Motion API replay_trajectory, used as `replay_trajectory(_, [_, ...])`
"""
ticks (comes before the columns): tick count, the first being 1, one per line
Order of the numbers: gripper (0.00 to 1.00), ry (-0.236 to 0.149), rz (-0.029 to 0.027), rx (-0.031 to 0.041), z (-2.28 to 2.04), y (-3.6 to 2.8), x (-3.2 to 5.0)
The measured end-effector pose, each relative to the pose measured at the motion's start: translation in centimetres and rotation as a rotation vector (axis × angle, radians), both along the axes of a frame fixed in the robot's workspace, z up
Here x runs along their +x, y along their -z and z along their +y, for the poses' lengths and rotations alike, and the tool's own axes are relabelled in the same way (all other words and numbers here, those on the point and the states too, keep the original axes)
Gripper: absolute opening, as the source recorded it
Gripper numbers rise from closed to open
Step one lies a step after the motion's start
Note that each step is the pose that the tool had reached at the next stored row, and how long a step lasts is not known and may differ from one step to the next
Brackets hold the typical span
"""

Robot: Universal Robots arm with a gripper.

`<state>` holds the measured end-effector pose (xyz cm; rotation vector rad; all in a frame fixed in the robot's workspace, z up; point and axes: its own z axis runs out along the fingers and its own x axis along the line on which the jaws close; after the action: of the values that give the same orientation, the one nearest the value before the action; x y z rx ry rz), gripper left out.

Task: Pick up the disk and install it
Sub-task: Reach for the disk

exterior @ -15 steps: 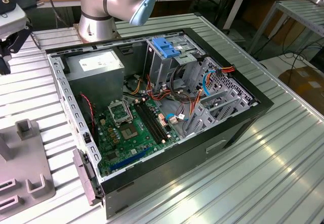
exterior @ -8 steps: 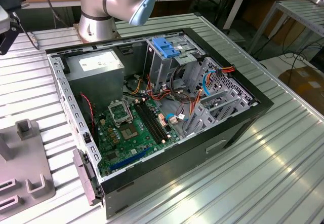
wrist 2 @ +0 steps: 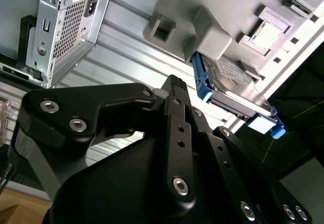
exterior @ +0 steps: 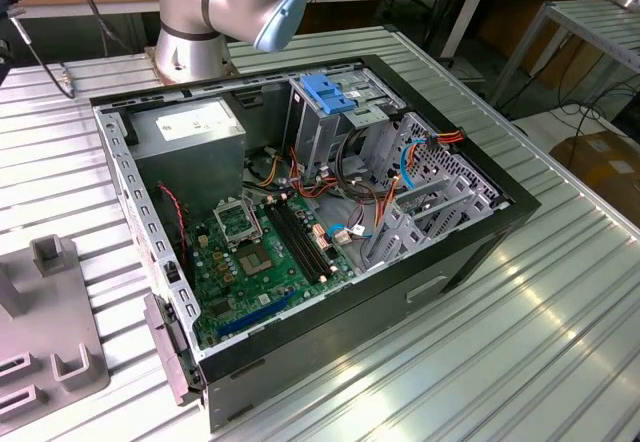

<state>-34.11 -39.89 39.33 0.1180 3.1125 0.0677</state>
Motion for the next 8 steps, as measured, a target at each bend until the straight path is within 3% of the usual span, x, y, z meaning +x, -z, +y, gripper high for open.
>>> replay_trajectory(8, [0.1,0.0,0.0,-0.0001,0.0,0.0,-2.15])
